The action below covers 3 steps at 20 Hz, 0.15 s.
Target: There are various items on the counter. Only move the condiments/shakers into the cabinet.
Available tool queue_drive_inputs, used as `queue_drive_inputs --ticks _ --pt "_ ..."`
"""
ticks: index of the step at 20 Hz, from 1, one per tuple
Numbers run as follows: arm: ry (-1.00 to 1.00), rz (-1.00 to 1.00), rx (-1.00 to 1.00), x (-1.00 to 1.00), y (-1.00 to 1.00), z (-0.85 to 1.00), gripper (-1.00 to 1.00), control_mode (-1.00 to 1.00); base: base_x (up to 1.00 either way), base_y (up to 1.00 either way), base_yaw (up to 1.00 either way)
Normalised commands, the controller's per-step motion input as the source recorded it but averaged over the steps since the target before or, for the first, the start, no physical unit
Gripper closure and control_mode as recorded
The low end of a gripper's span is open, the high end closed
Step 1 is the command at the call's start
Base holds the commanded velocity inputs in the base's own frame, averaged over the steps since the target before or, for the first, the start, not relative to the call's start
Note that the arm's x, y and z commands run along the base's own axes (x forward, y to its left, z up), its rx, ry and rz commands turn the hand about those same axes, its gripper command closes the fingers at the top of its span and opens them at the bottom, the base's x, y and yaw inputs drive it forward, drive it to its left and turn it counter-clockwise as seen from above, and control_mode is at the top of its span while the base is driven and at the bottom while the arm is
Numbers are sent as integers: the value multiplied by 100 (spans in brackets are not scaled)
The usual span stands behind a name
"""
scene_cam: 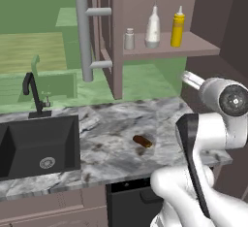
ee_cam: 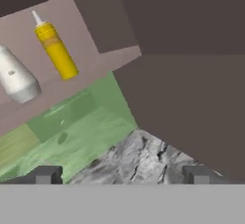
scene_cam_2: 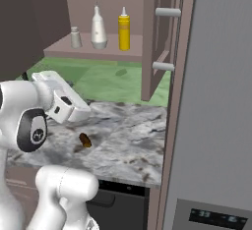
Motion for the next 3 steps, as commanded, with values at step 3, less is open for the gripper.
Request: queue_drive_inputs --ticks 3 --pt "9 -20 9 -100 -9 -56 -100 -100 0 0 0"
